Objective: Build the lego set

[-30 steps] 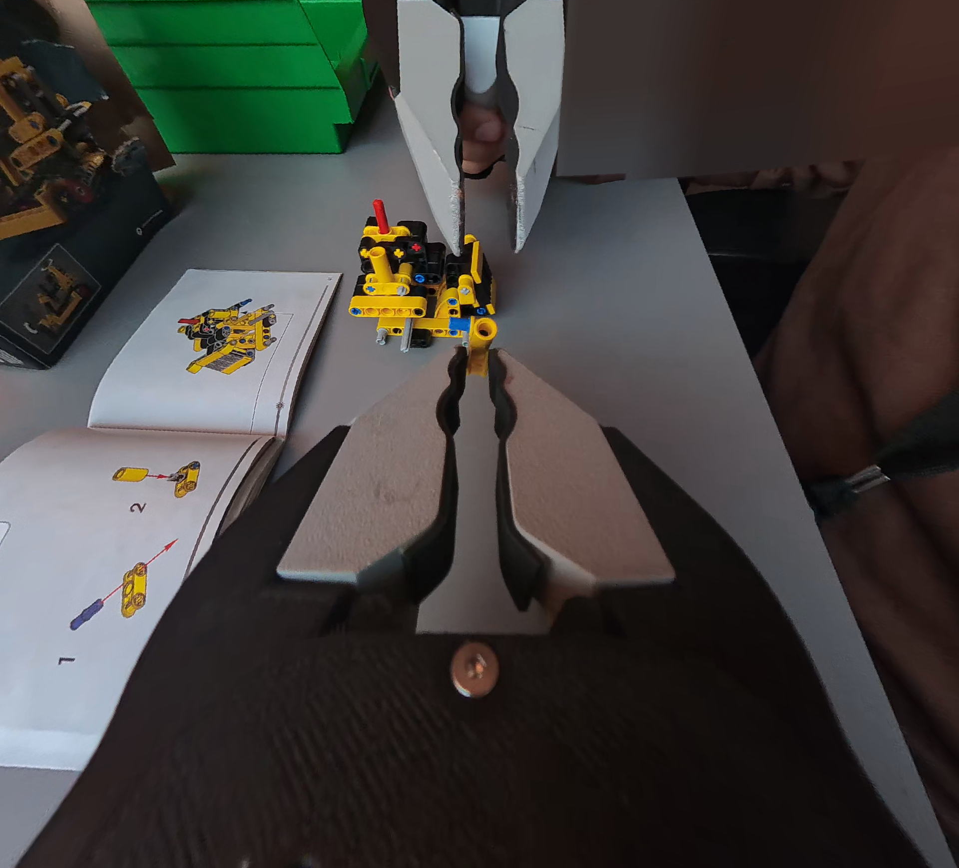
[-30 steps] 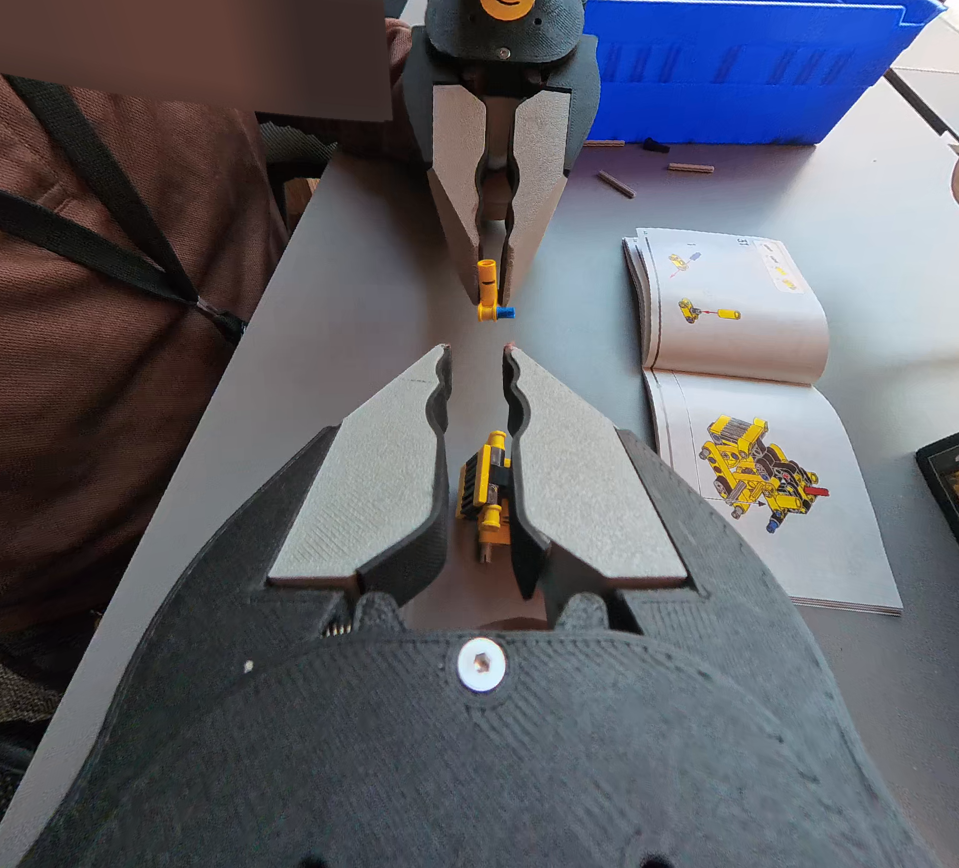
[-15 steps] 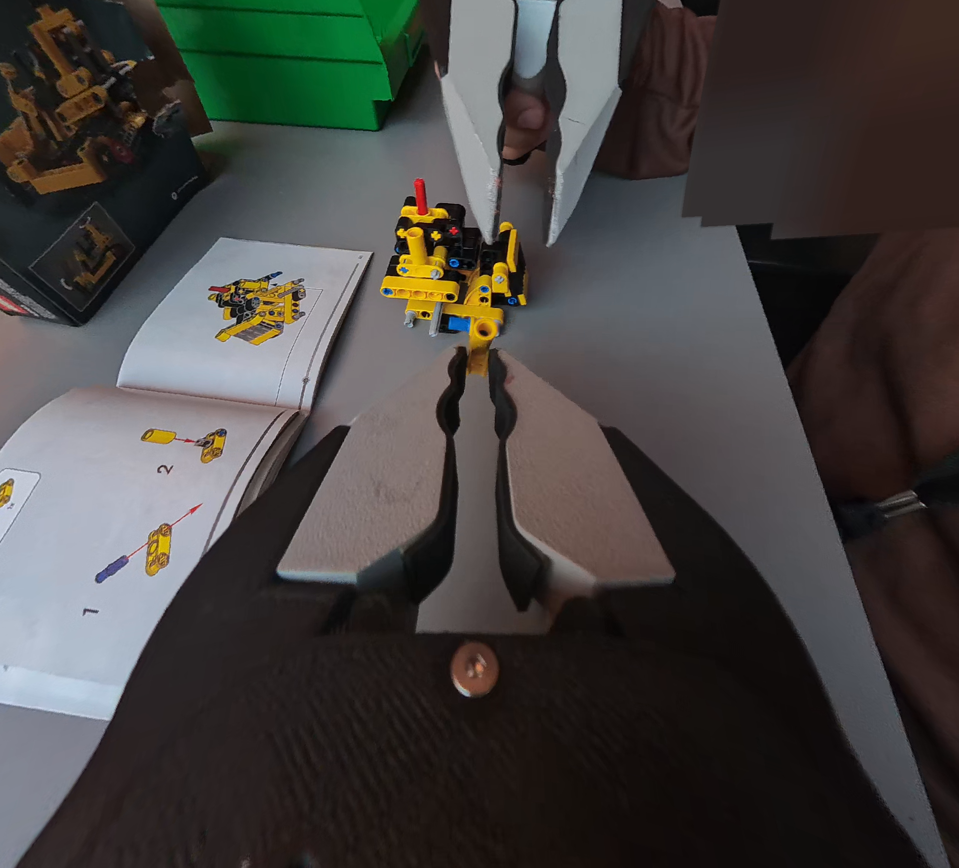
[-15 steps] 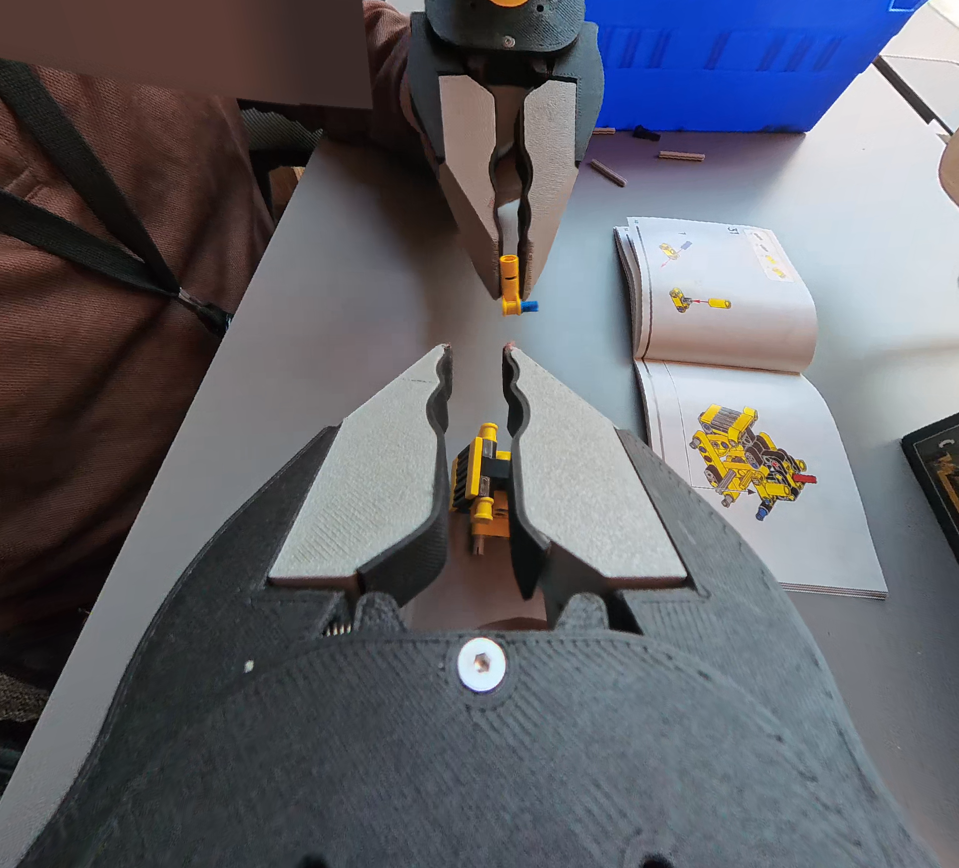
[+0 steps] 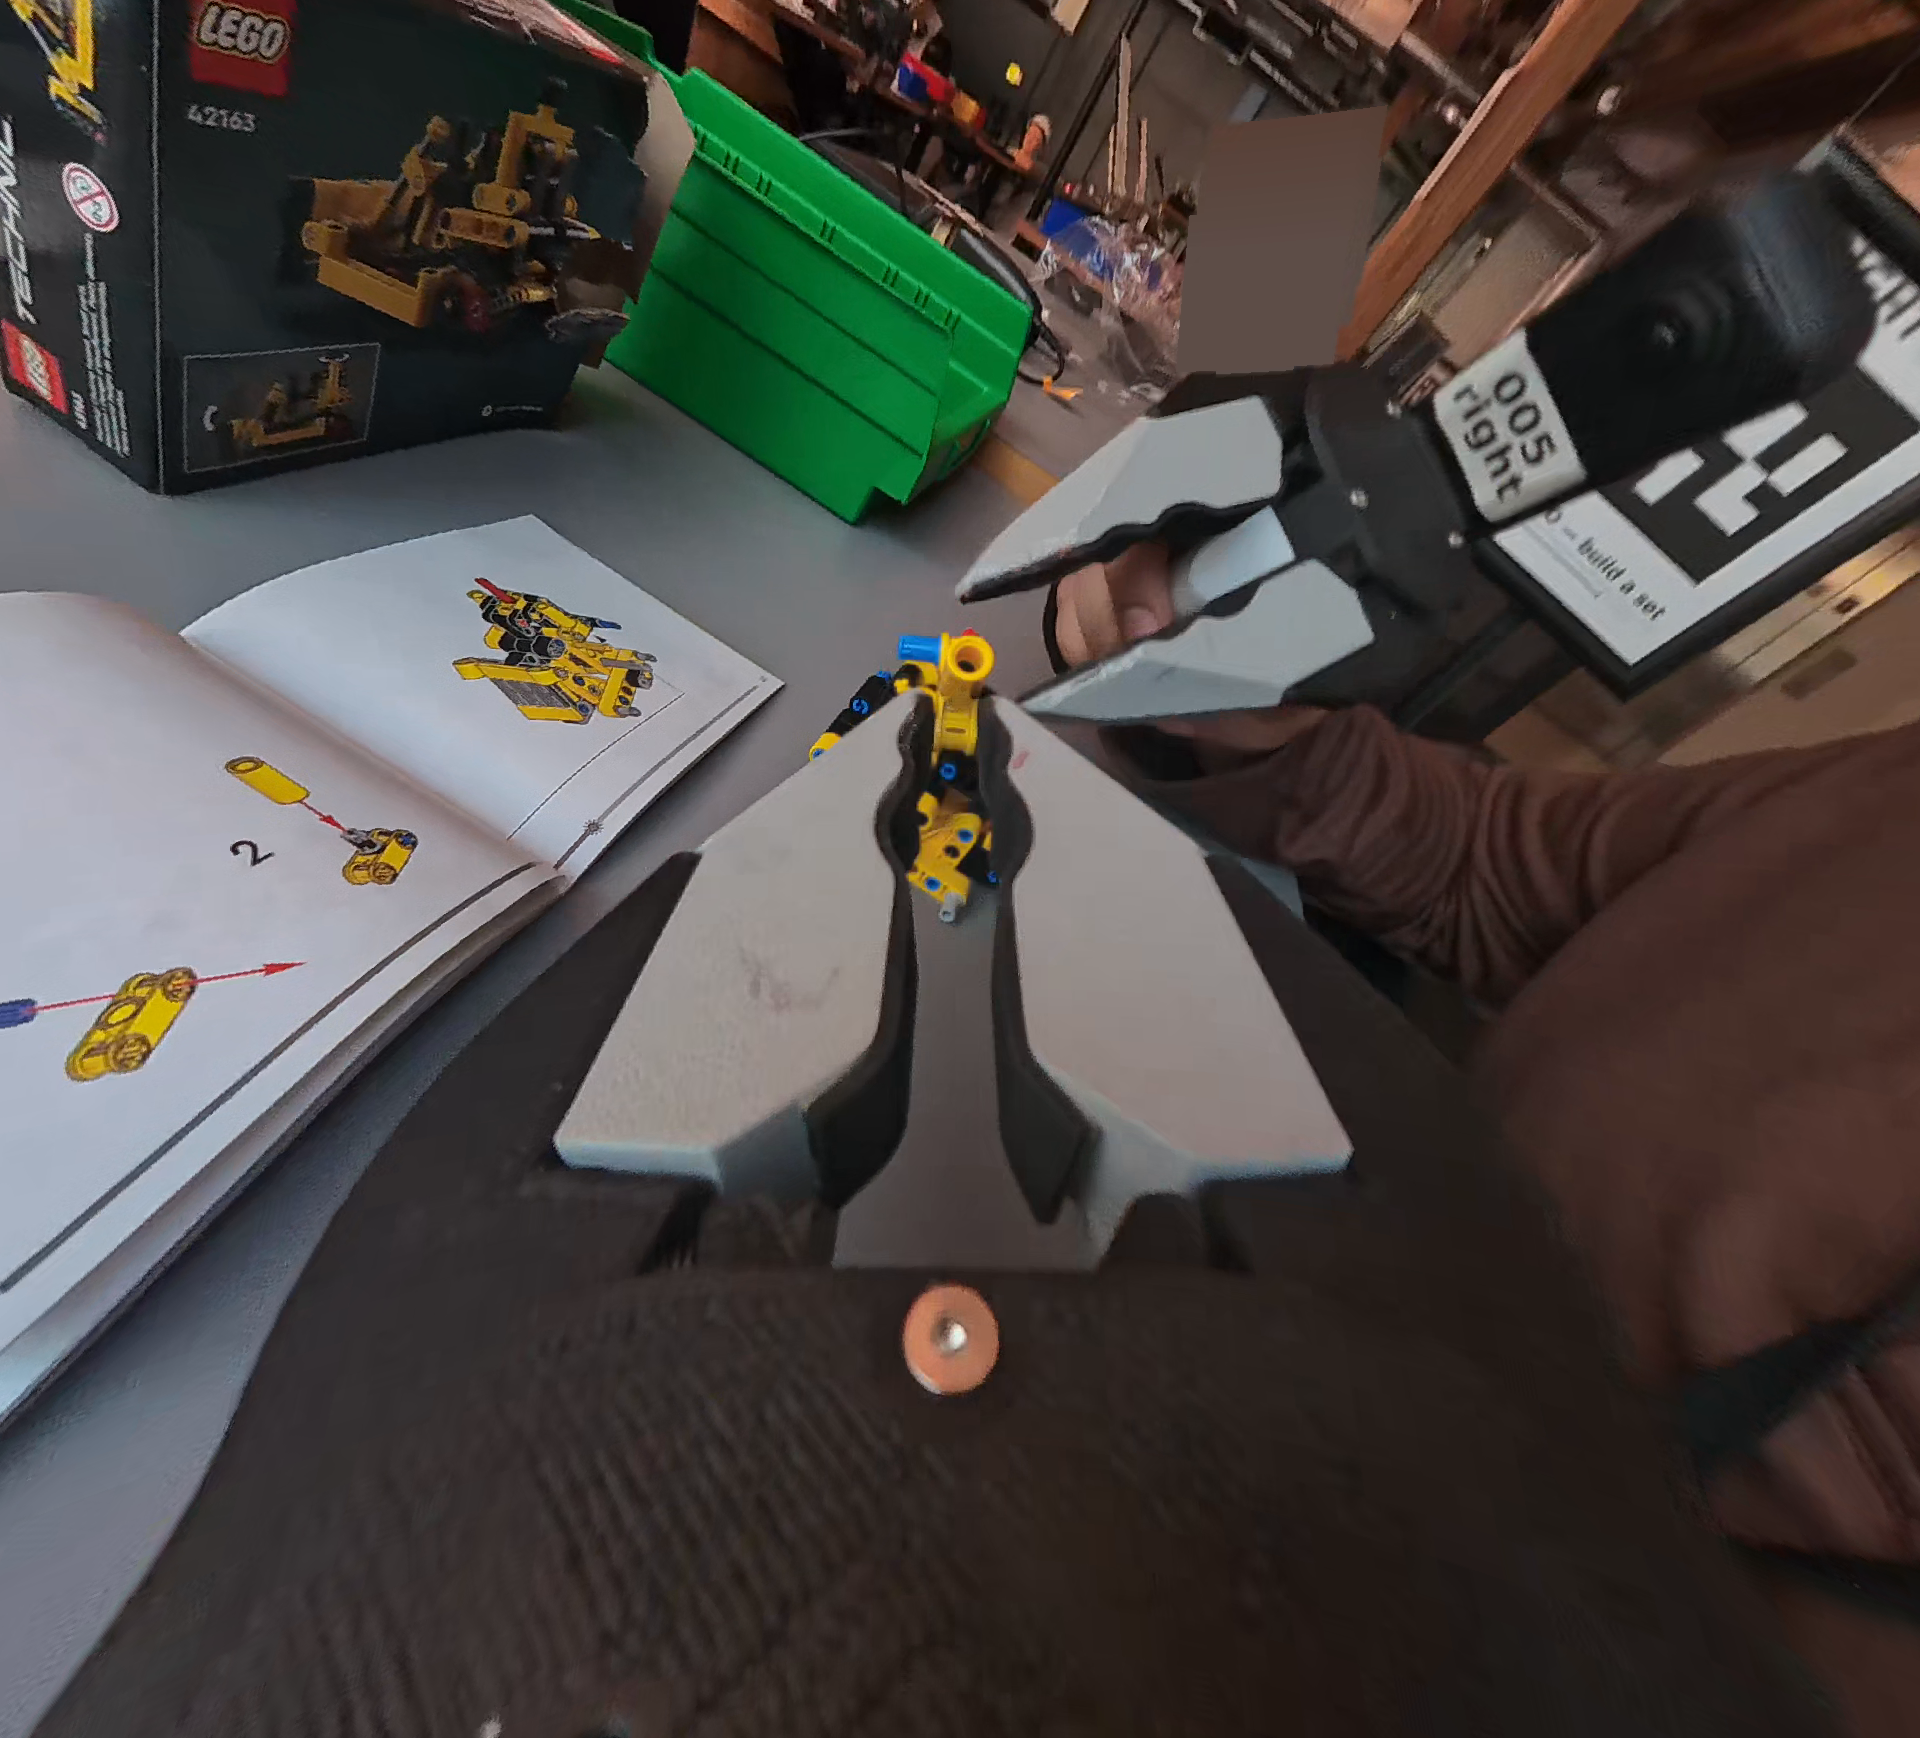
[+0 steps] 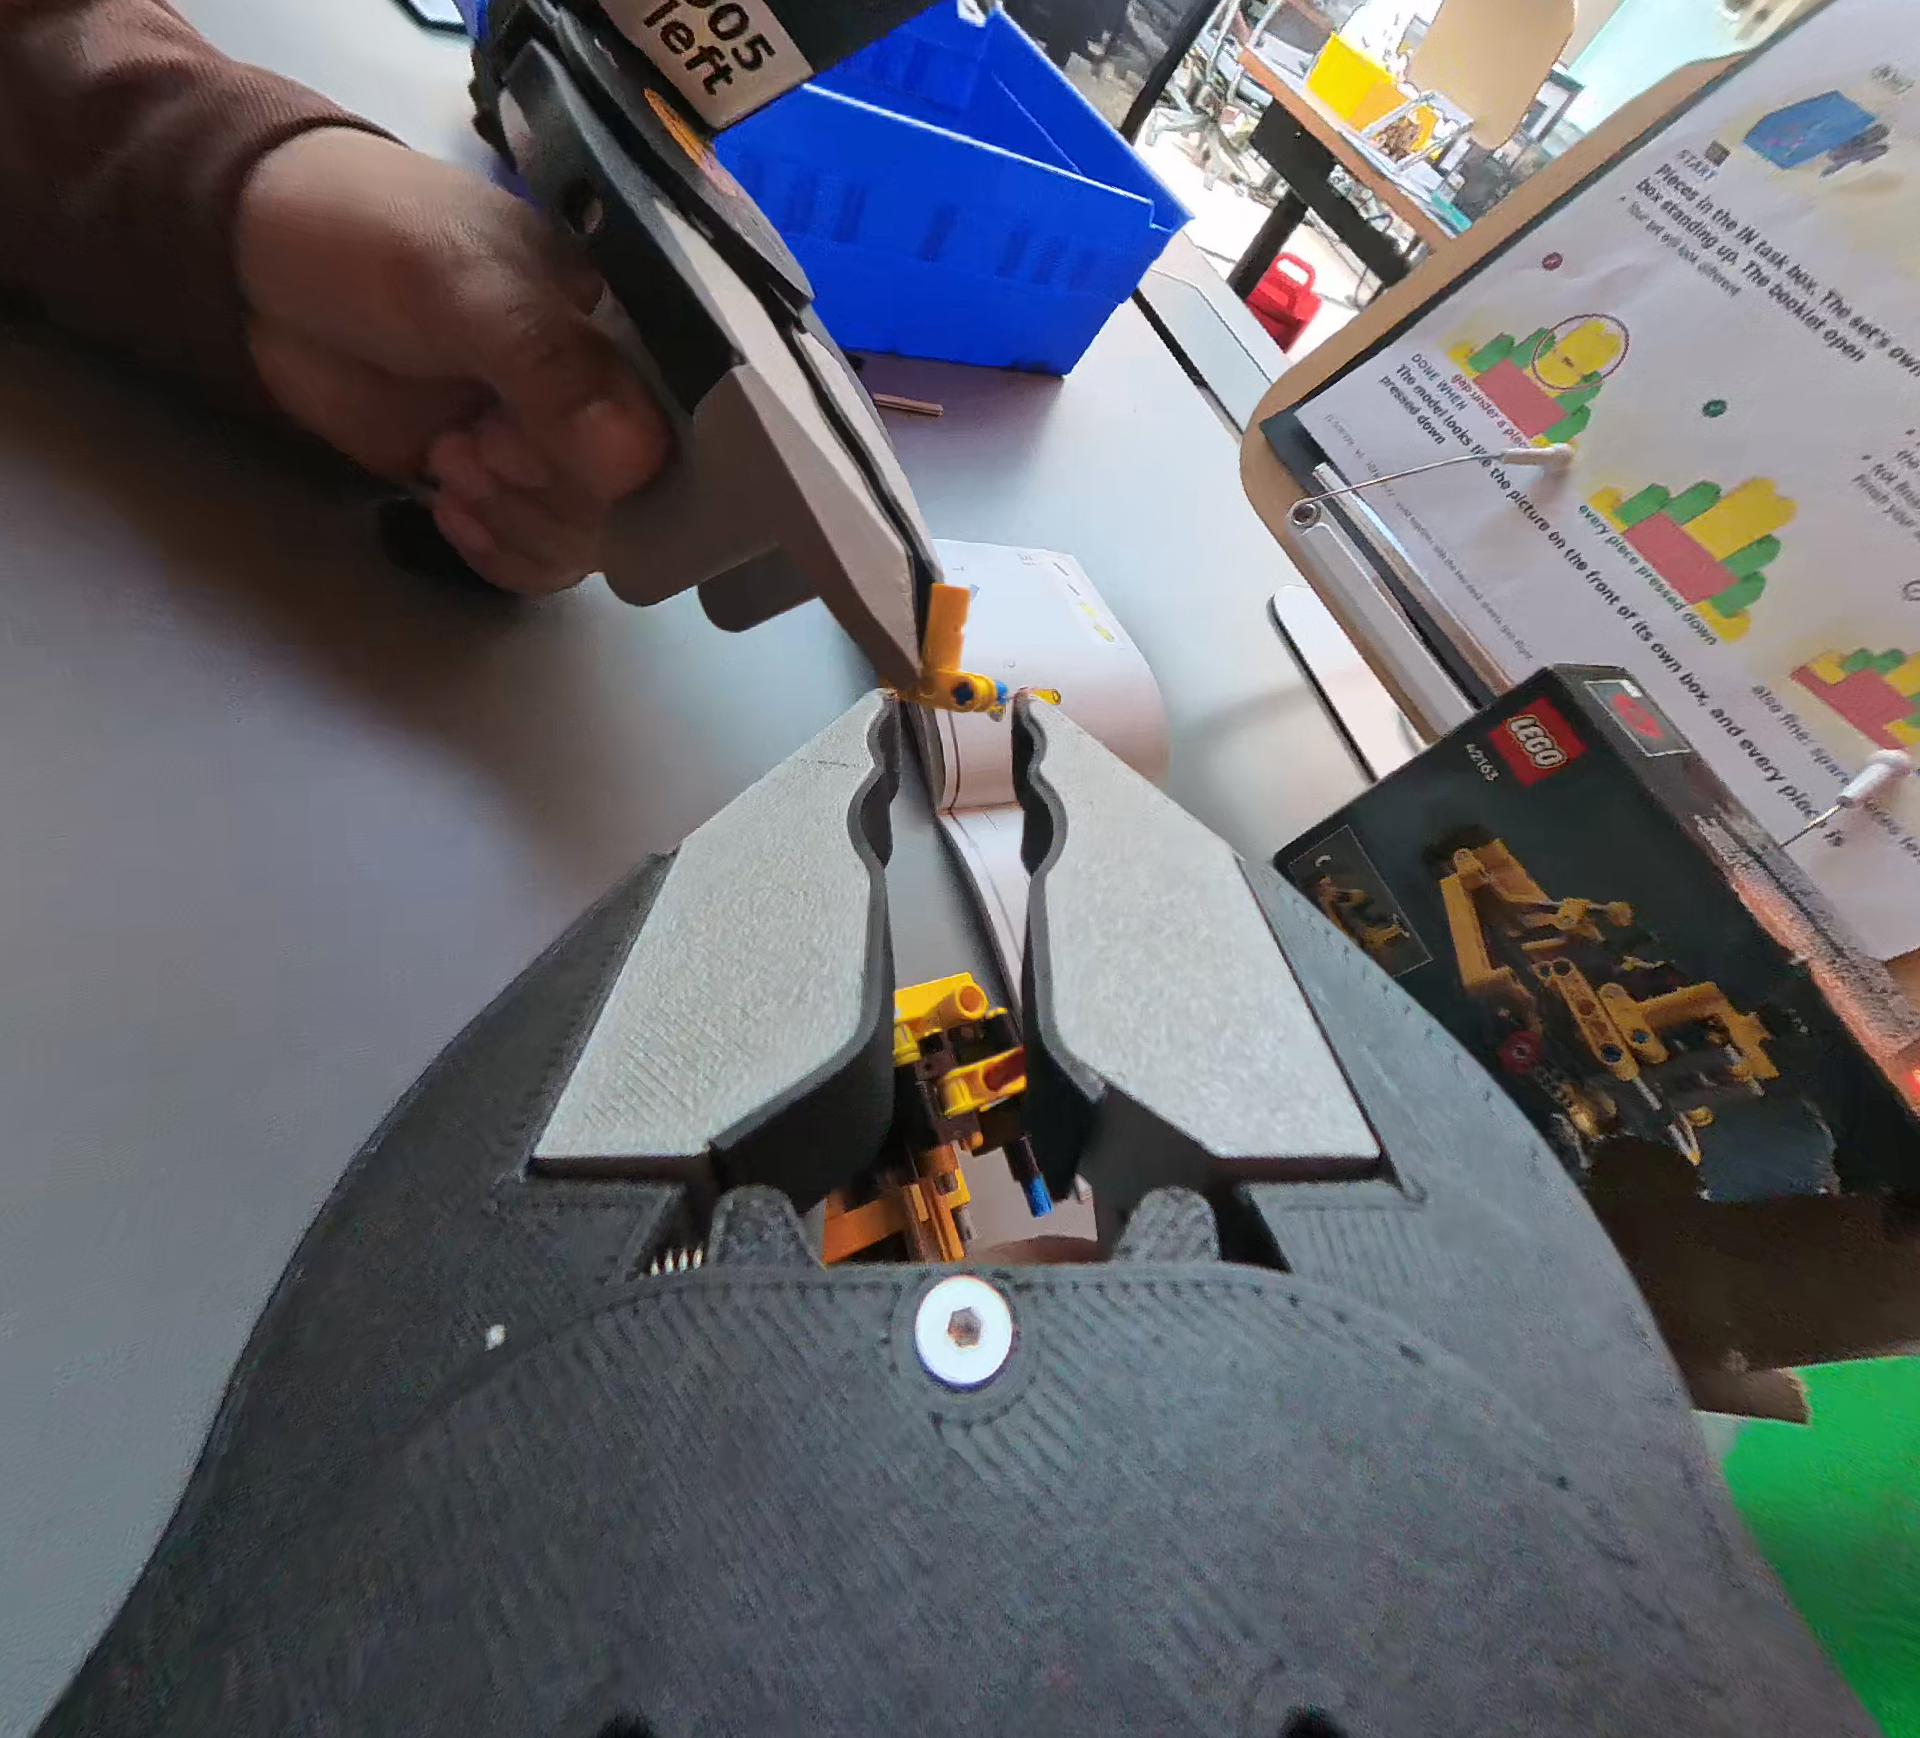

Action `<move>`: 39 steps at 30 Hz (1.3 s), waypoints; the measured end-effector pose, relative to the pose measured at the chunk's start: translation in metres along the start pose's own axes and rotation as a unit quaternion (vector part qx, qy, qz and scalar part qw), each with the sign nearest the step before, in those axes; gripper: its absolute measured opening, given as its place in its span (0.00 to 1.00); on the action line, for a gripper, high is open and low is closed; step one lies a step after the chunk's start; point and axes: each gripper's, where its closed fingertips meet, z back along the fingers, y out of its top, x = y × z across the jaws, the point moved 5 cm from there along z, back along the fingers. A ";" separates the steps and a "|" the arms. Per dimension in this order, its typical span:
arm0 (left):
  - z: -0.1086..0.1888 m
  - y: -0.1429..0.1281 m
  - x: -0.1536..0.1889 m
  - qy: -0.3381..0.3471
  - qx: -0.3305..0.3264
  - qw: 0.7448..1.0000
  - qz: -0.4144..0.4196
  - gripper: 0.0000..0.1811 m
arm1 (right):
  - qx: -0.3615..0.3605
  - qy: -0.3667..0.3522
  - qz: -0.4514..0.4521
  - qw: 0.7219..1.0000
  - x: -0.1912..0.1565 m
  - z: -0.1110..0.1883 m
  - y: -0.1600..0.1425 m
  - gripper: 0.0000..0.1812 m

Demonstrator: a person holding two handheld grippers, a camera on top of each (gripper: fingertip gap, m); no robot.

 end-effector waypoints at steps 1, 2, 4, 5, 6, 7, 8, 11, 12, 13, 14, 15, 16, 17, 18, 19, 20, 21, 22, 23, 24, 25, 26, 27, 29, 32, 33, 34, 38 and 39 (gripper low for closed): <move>0.000 0.001 0.001 -0.002 0.009 1.000 0.013 0.03 | -0.002 -0.008 0.010 1.000 -0.001 -0.001 0.000 0.11; 0.000 0.002 0.002 -0.005 0.018 1.000 0.024 0.03 | -0.005 -0.015 0.016 1.000 -0.003 -0.003 0.001 0.12; 0.001 0.003 0.002 -0.007 0.037 0.998 0.042 0.03 | -0.004 -0.027 0.021 0.999 -0.005 -0.005 0.003 0.12; 0.002 0.003 0.002 -0.008 0.043 0.998 0.051 0.03 | 0.000 -0.037 0.025 0.999 -0.005 -0.005 0.005 0.12; 0.002 0.004 0.002 -0.011 0.049 0.997 0.060 0.03 | 0.002 -0.049 0.032 0.998 -0.006 -0.005 0.007 0.11; 0.002 0.003 0.003 -0.019 0.053 0.996 0.070 0.03 | -0.002 -0.059 0.042 0.997 -0.007 -0.006 0.008 0.11; 0.001 0.002 0.004 -0.025 0.054 0.995 0.082 0.03 | -0.008 -0.067 0.054 0.996 -0.008 -0.007 0.008 0.11; 0.002 0.000 0.003 -0.031 0.062 0.991 0.117 0.03 | -0.018 -0.090 0.098 0.991 -0.012 -0.009 0.008 0.11; 0.002 -0.001 0.002 -0.033 0.065 0.989 0.129 0.03 | -0.021 -0.099 0.111 0.989 -0.014 -0.009 0.008 0.11; 0.002 -0.002 0.001 -0.035 0.068 0.987 0.141 0.03 | -0.024 -0.106 0.122 0.987 -0.015 -0.010 0.008 0.11; 0.002 -0.003 0.000 -0.034 0.070 0.985 0.151 0.03 | -0.028 -0.112 0.132 0.985 -0.016 -0.011 0.007 0.11; 0.002 -0.004 0.000 -0.035 0.072 0.984 0.158 0.03 | -0.030 -0.116 0.140 0.983 -0.017 -0.012 0.007 0.11; 0.003 -0.004 0.000 -0.036 0.073 0.983 0.163 0.03 | -0.030 -0.119 0.146 0.982 -0.018 -0.013 0.008 0.11; 0.002 -0.005 0.001 -0.039 0.069 0.983 0.167 0.03 | -0.030 -0.121 0.149 0.981 -0.018 -0.013 0.008 0.11; 0.002 -0.006 0.003 -0.042 0.066 0.983 0.168 0.03 | -0.027 -0.120 0.150 0.981 -0.019 -0.013 0.009 0.11; 0.002 -0.005 0.004 -0.047 0.069 0.982 0.168 0.03 | -0.021 -0.119 0.148 0.982 -0.020 -0.012 0.010 0.11; 0.003 -0.005 0.005 -0.051 0.070 0.982 0.169 0.03 | -0.014 -0.115 0.142 0.983 -0.020 -0.011 0.011 0.11; 0.003 -0.005 0.006 -0.054 0.069 0.982 0.167 0.03 | -0.009 -0.110 0.133 0.985 -0.020 -0.011 0.012 0.11; 0.004 -0.004 0.007 -0.057 0.068 0.982 0.165 0.03 | -0.003 -0.105 0.126 0.987 -0.019 -0.010 0.013 0.11; 0.004 -0.004 0.008 -0.059 0.067 0.982 0.165 0.03 | 0.001 -0.100 0.118 0.988 -0.019 -0.009 0.013 0.11; 0.004 -0.004 0.008 -0.059 0.065 0.983 0.164 0.03 | 0.003 -0.095 0.111 0.989 -0.019 -0.010 0.012 0.11; 0.004 -0.004 0.007 -0.060 0.061 0.983 0.163 0.03 | 0.005 -0.089 0.104 0.991 -0.018 -0.010 0.012 0.11; 0.005 -0.004 0.007 -0.062 0.060 0.983 0.161 0.04 | 0.006 -0.086 0.098 0.991 -0.018 -0.009 0.011 0.11; 0.005 -0.003 0.007 -0.065 0.059 0.984 0.157 0.04 | 0.008 -0.084 0.092 0.992 -0.016 -0.009 0.011 0.11; 0.006 -0.002 0.009 -0.075 0.054 0.985 0.148 0.06 | 0.014 -0.075 0.078 0.994 -0.014 -0.007 0.010 0.11; 0.008 0.002 0.011 -0.079 0.042 0.990 0.106 0.07 | 0.026 -0.072 0.056 0.995 -0.003 0.003 0.008 0.11; 0.009 0.003 0.012 -0.075 0.034 0.993 0.081 0.07 | 0.034 -0.067 0.050 0.996 0.002 0.010 0.006 0.11; 0.009 0.003 0.013 -0.070 0.023 0.996 0.052 0.07 | 0.045 -0.060 0.044 0.996 0.008 0.019 0.004 0.11; 0.003 -0.011 0.008 -0.005 -0.067 0.992 -0.107 0.11 | 0.097 0.000 -0.020 0.995 0.036 0.060 -0.020 0.11; 0.000 -0.016 0.005 0.020 -0.089 0.985 -0.148 0.11 | 0.105 0.031 -0.047 0.993 0.039 0.067 -0.029 0.11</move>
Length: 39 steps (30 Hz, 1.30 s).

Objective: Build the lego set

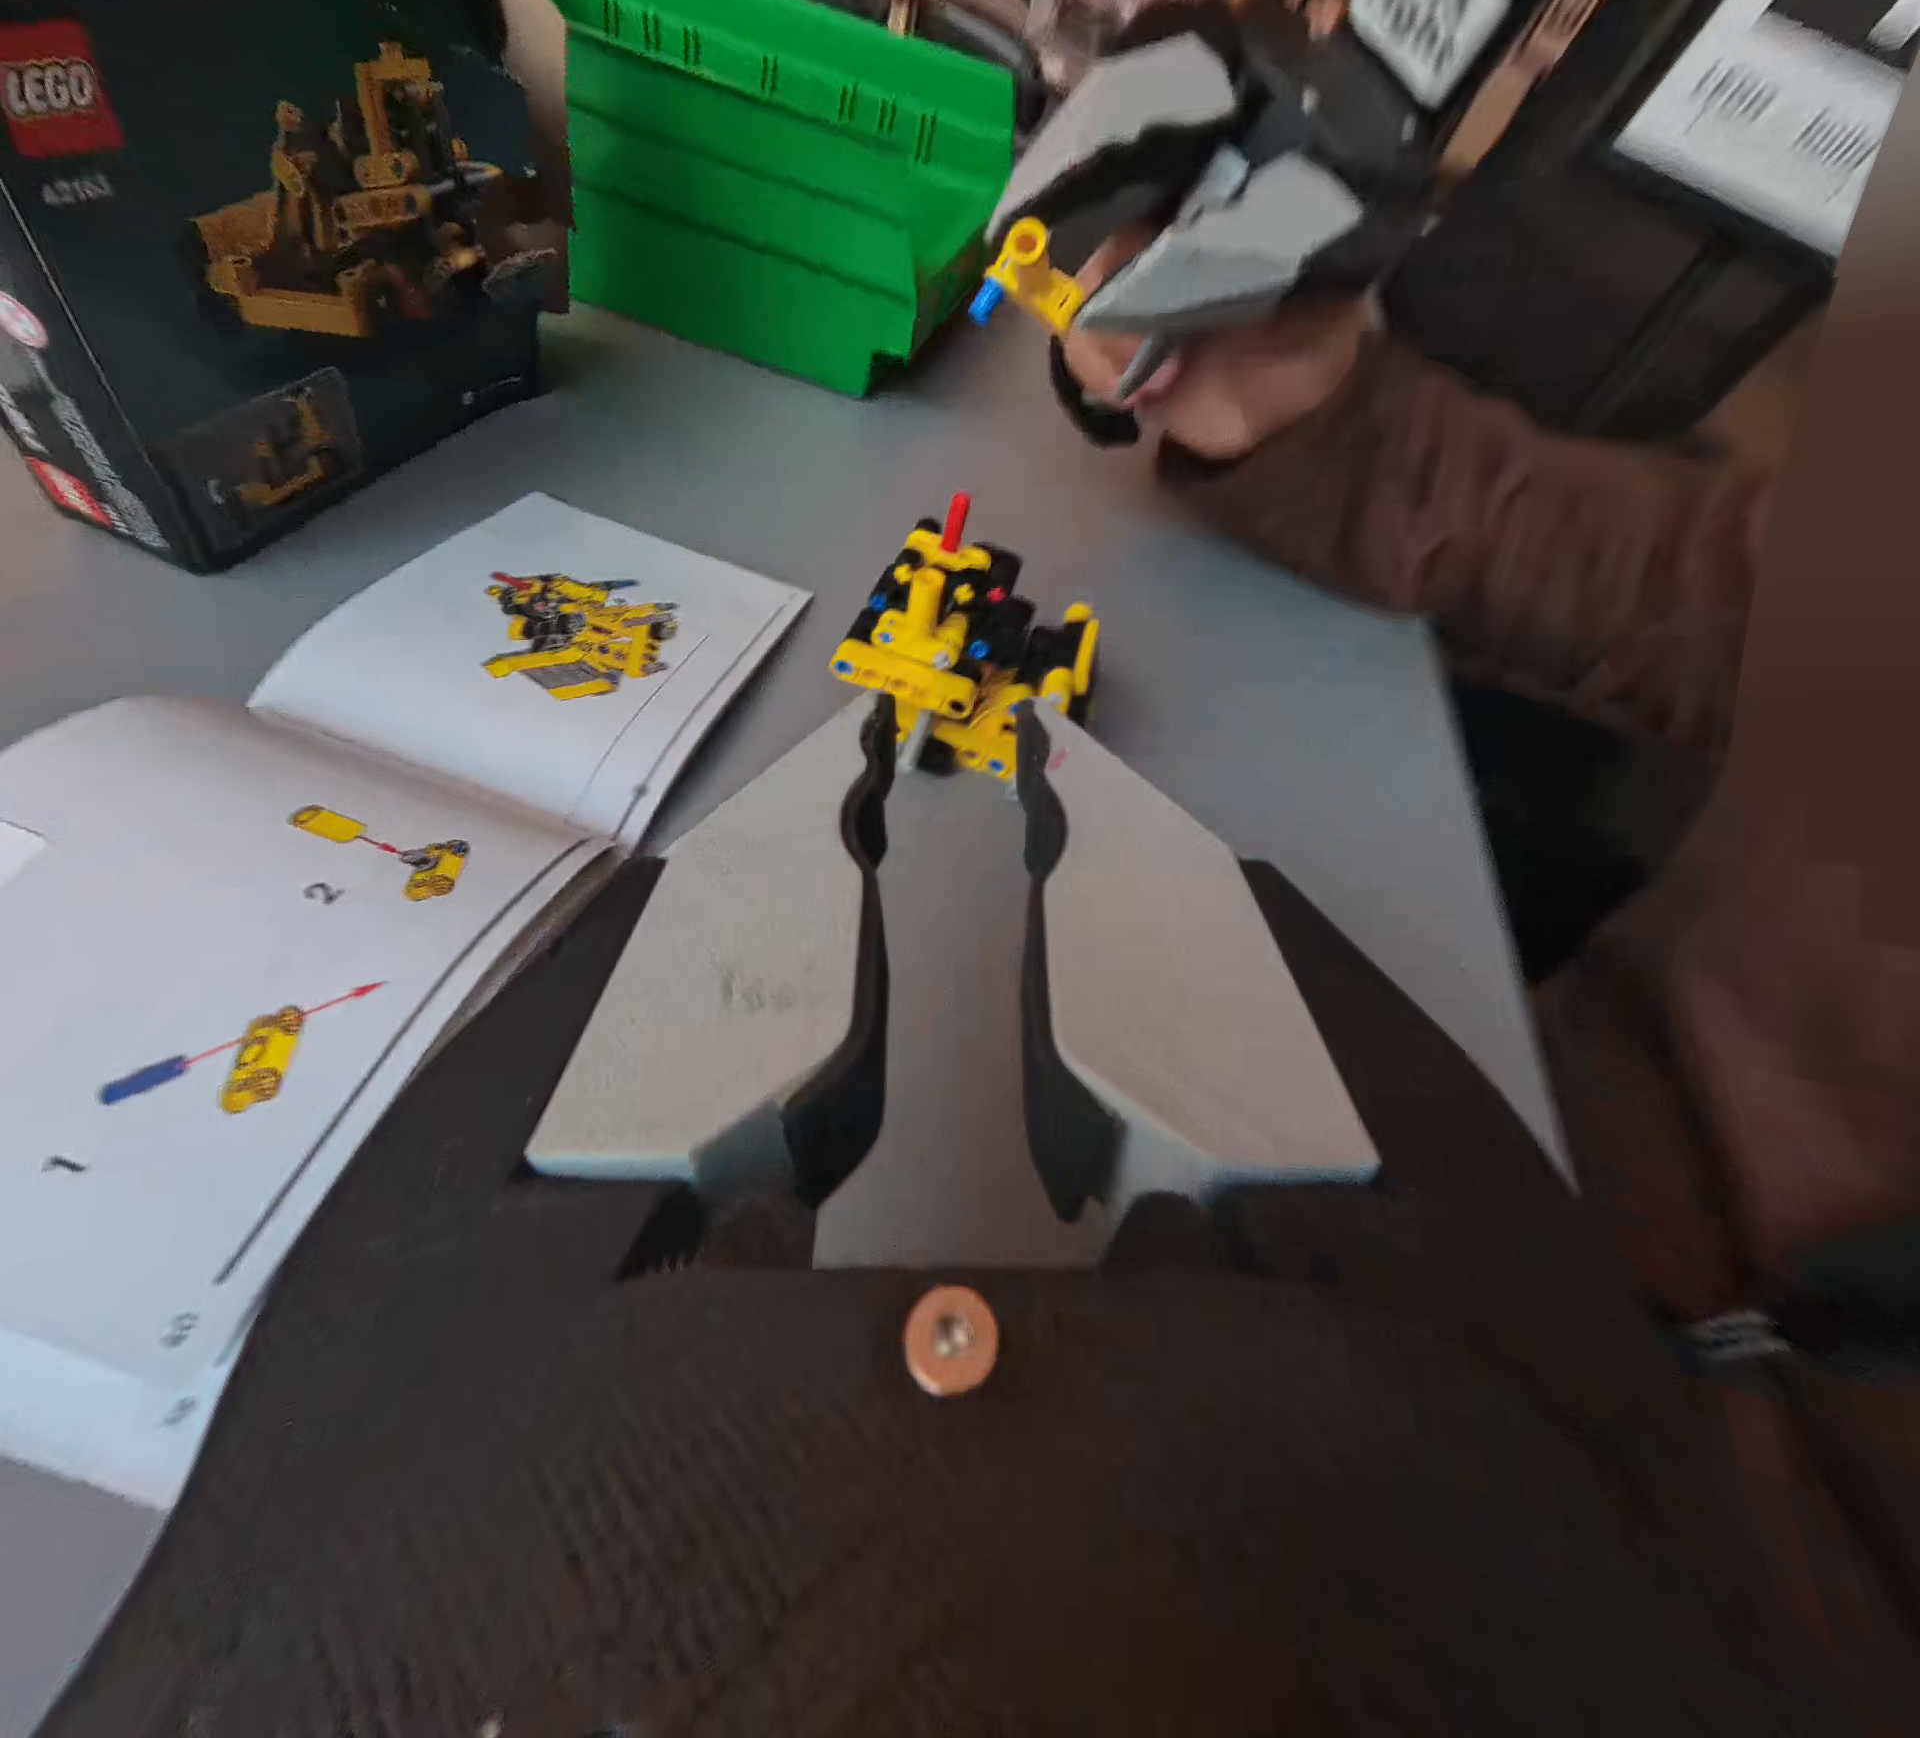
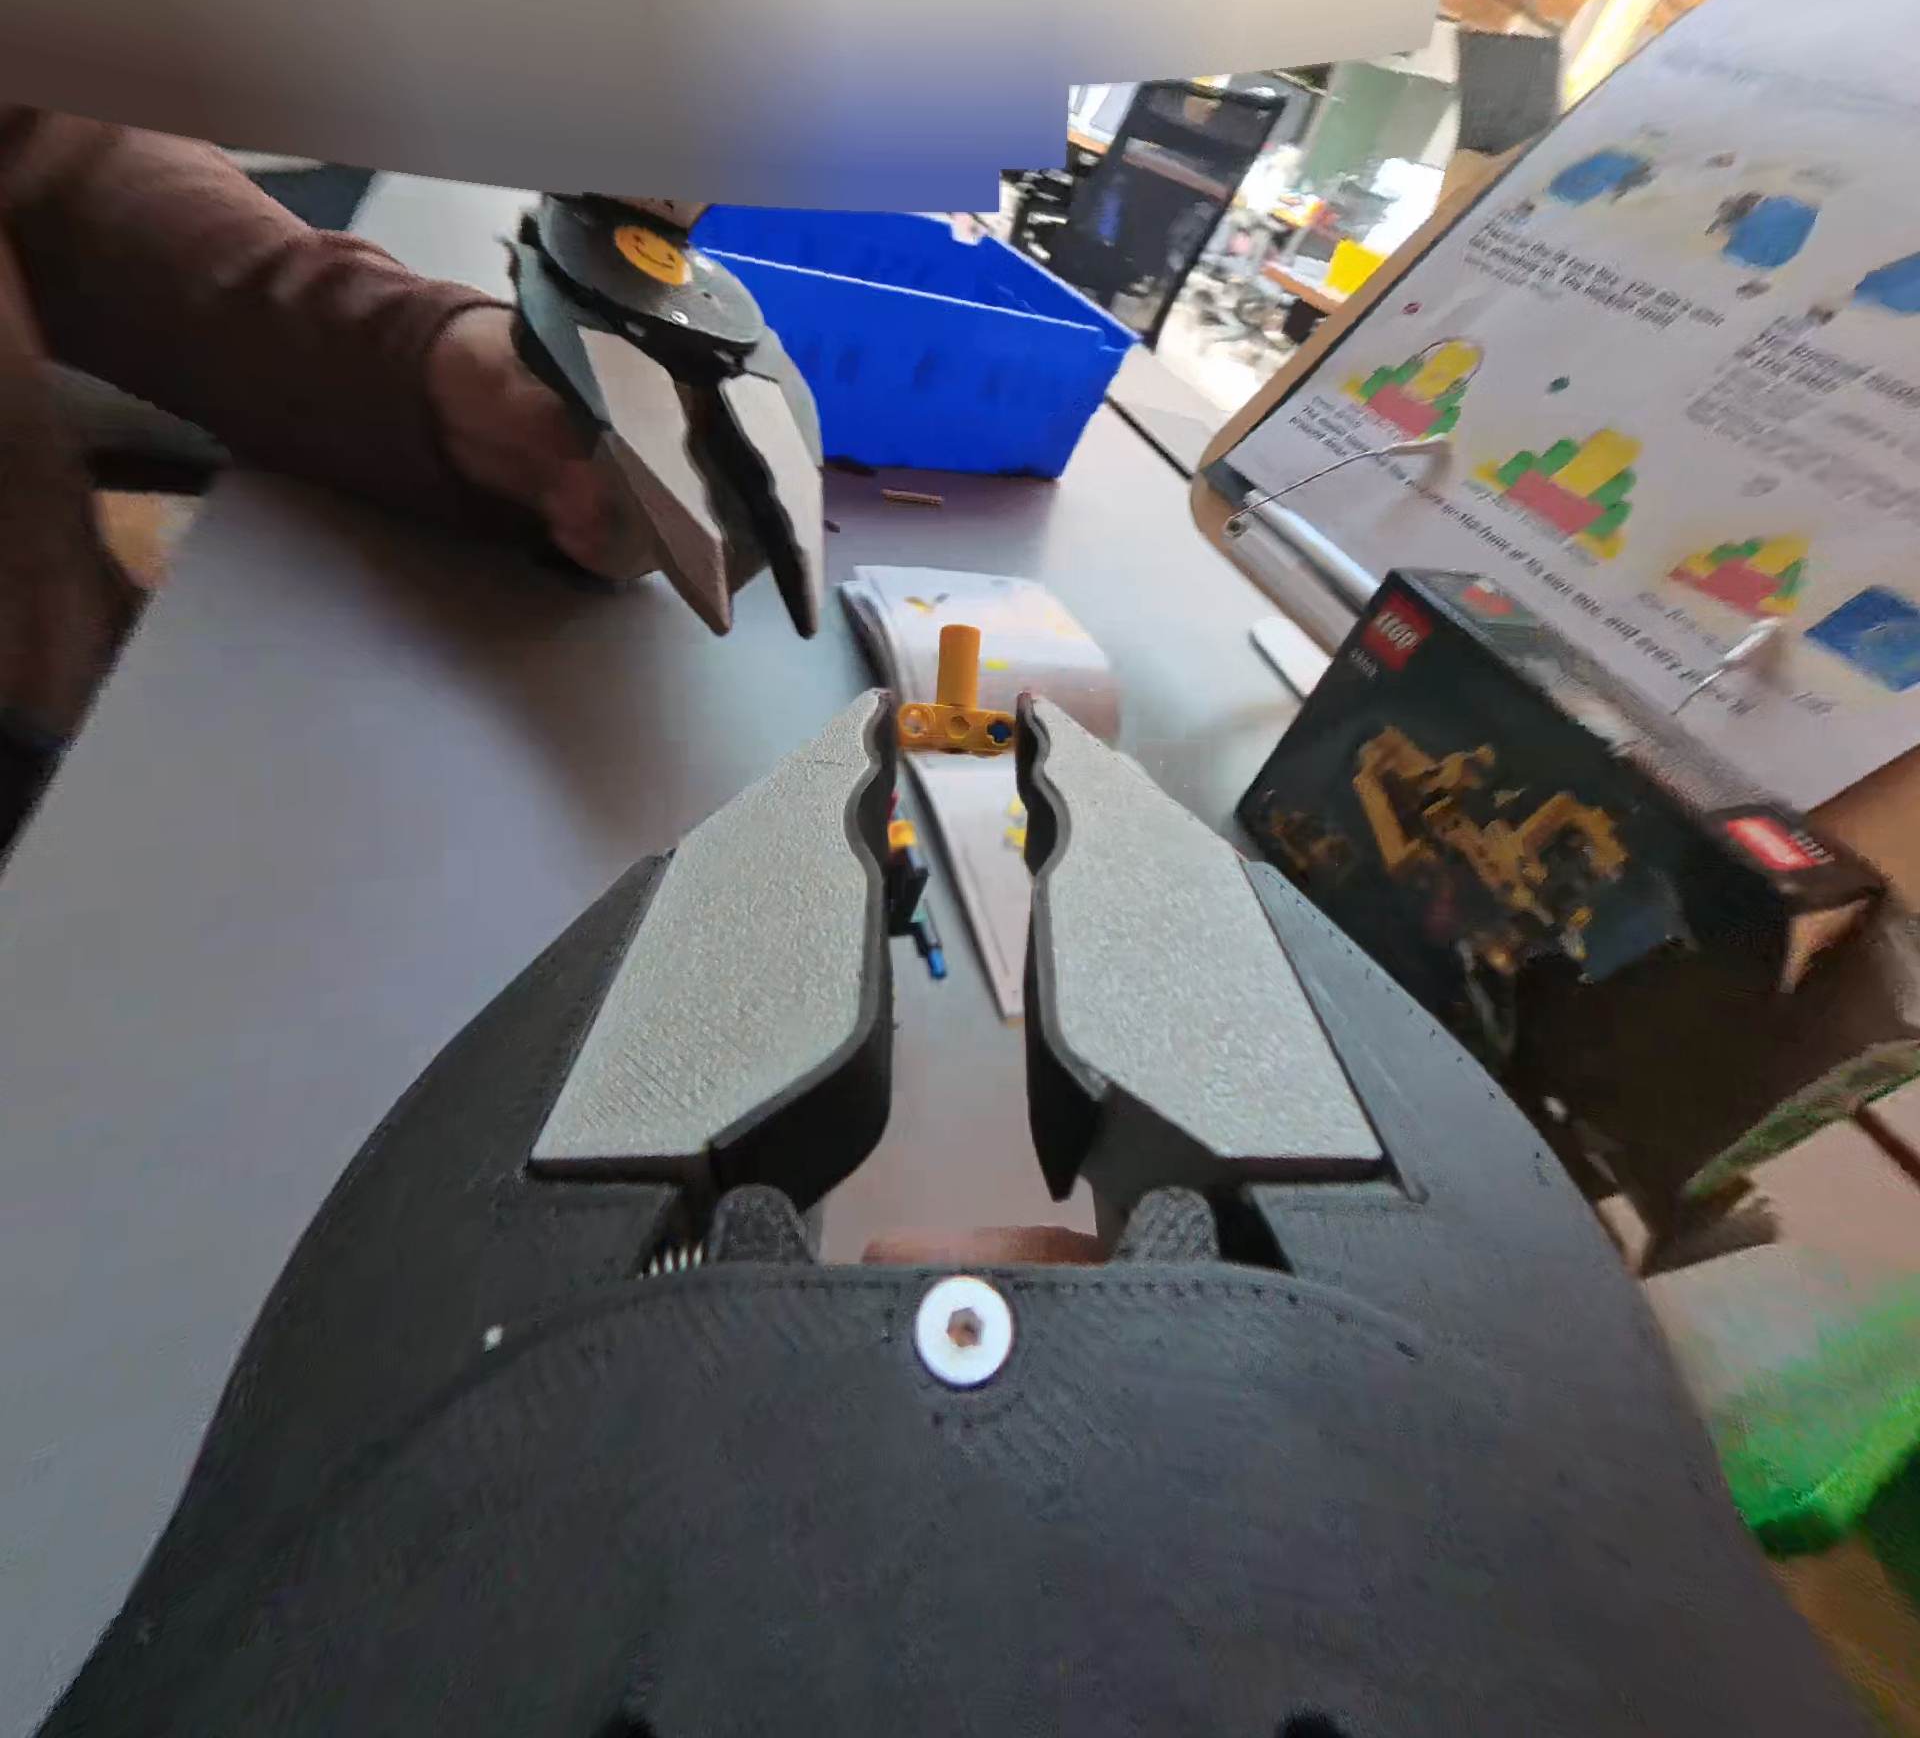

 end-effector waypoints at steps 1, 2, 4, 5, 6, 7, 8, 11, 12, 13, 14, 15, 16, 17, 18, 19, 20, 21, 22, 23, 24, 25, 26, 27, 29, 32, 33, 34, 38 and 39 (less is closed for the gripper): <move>-0.004 -0.004 0.000 0.017 -0.019 0.999 -0.029 0.11 | 0.004 0.026 -0.024 0.999 0.002 0.008 -0.007 0.11; -0.008 -0.005 0.003 0.017 -0.028 0.998 -0.050 0.10 | 0.002 0.044 -0.045 0.998 0.005 0.014 -0.014 0.11; -0.015 -0.003 0.008 0.019 -0.028 0.996 -0.077 0.10 | -0.017 0.071 -0.073 0.995 0.008 0.021 -0.030 0.11; -0.019 -0.002 0.010 0.019 -0.031 0.996 -0.084 0.10 | -0.020 0.084 -0.083 0.993 0.009 0.024 -0.034 0.11; -0.022 -0.001 0.012 0.016 -0.039 0.995 -0.088 0.10 | -0.016 0.097 -0.094 0.991 0.009 0.025 -0.036 0.11; -0.025 0.002 0.013 0.016 -0.045 0.995 -0.093 0.10 | -0.006 0.108 -0.105 0.989 0.009 0.026 -0.036 0.11; -0.027 0.005 0.013 0.019 -0.048 0.994 -0.099 0.10 | 0.008 0.121 -0.114 0.986 0.008 0.026 -0.033 0.11; -0.035 0.025 0.019 0.014 -0.046 0.992 -0.114 0.10 | 0.042 0.150 -0.123 0.980 0.003 0.023 -0.026 0.11; -0.037 0.033 0.022 0.007 -0.041 0.992 -0.119 0.10 | 0.049 0.157 -0.124 0.979 0.000 0.022 -0.025 0.11; -0.041 0.041 0.025 0.000 -0.040 0.991 -0.124 0.10 | 0.051 0.162 -0.125 0.977 -0.002 0.020 -0.024 0.11; -0.046 0.046 0.029 -0.012 -0.043 0.991 -0.128 0.10 | 0.052 0.164 -0.126 0.977 -0.004 0.019 -0.024 0.11; -0.051 0.051 0.033 -0.024 -0.049 0.990 -0.130 0.10 | 0.054 0.166 -0.127 0.976 -0.005 0.017 -0.024 0.11; -0.056 0.054 0.035 -0.035 -0.056 0.989 -0.130 0.09 | 0.058 0.168 -0.129 0.975 -0.006 0.016 -0.023 0.11; -0.061 0.057 0.037 -0.041 -0.061 0.989 -0.131 0.09 | 0.062 0.171 -0.132 0.974 -0.007 0.016 -0.022 0.11; -0.066 0.059 0.038 -0.045 -0.064 0.988 -0.133 0.09 | 0.063 0.173 -0.132 0.974 -0.008 0.015 -0.021 0.11; -0.070 0.060 0.038 -0.045 -0.065 0.988 -0.135 0.09 | 0.063 0.173 -0.129 0.974 -0.009 0.015 -0.021 0.11; -0.073 0.061 0.038 -0.044 -0.067 0.987 -0.138 0.08 | 0.063 0.172 -0.125 0.975 -0.010 0.015 -0.020 0.11; -0.075 0.061 0.039 -0.046 -0.067 0.987 -0.140 0.07 | 0.063 0.173 -0.123 0.975 -0.011 0.016 -0.020 0.11; -0.076 0.061 0.040 -0.052 -0.064 0.987 -0.140 0.06 | 0.063 0.174 -0.122 0.975 -0.012 0.016 -0.019 0.11; -0.077 0.060 0.042 -0.059 -0.059 0.987 -0.138 0.04 | 0.064 0.176 -0.121 0.975 -0.013 0.017 -0.018 0.11; -0.077 0.059 0.044 -0.062 -0.057 0.987 -0.136 0.04 | 0.065 0.179 -0.120 0.974 -0.014 0.017 -0.017 0.11; -0.077 0.056 0.044 -0.062 -0.060 0.987 -0.135 0.03 | 0.065 0.180 -0.118 0.974 -0.015 0.017 -0.016 0.11; -0.077 0.054 0.044 -0.060 -0.065 0.987 -0.133 0.03 | 0.064 0.180 -0.116 0.975 -0.015 0.017 -0.016 0.11; -0.077 0.052 0.044 -0.059 -0.066 0.987 -0.132 0.03 | 0.064 0.181 -0.115 0.975 -0.016 0.017 -0.016 0.11; -0.076 0.048 0.044 -0.058 -0.065 0.988 -0.130 0.03 | 0.064 0.185 -0.117 0.974 -0.017 0.016 -0.016 0.11; -0.074 0.045 0.044 -0.060 -0.058 0.988 -0.134 0.03 | 0.055 0.192 -0.115 0.973 -0.020 0.014 -0.018 0.11; -0.073 0.044 0.045 -0.061 -0.058 0.988 -0.133 0.03 | 0.054 0.193 -0.114 0.973 -0.021 0.013 -0.019 0.11; -0.073 0.044 0.044 -0.061 -0.059 0.988 -0.131 0.03 | 0.053 0.193 -0.114 0.973 -0.021 0.013 -0.019 0.11; -0.071 0.039 0.044 -0.065 -0.061 0.988 -0.126 0.03 | 0.046 0.199 -0.112 0.972 -0.024 0.010 -0.020 0.11; -0.071 0.038 0.044 -0.064 -0.064 0.988 -0.125 0.03 | 0.041 0.199 -0.108 0.973 -0.025 0.009 -0.021 0.11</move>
